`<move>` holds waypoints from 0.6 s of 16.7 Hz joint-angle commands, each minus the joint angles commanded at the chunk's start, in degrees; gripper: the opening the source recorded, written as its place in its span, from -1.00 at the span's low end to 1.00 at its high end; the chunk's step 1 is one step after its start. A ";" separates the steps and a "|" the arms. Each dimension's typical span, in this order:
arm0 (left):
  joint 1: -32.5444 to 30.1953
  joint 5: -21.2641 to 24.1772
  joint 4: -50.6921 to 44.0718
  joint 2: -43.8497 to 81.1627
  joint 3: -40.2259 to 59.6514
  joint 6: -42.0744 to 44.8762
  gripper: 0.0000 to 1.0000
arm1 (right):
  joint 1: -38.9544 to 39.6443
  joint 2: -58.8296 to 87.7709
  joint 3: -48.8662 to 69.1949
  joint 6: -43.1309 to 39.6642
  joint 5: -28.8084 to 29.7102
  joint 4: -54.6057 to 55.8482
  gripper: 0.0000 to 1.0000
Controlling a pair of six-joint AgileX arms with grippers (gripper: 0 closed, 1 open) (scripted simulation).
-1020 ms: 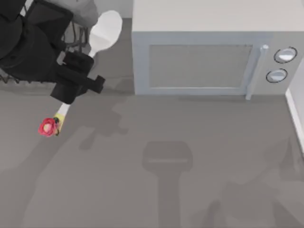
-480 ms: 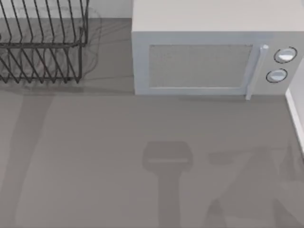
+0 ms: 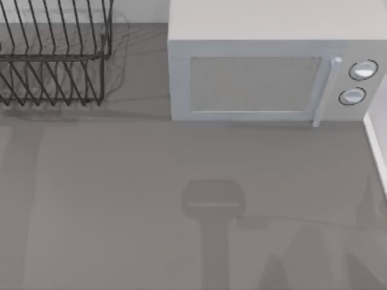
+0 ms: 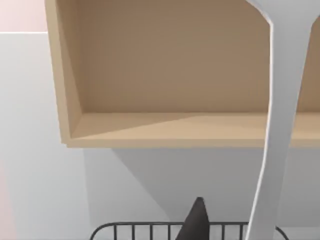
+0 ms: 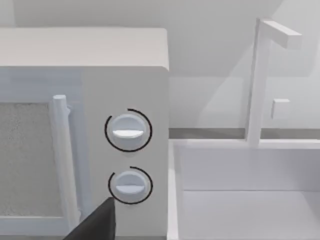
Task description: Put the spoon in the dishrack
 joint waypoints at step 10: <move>-1.79 -1.39 16.43 15.51 -1.08 0.06 -1.00 | 0.00 0.00 0.00 0.00 0.00 0.00 1.00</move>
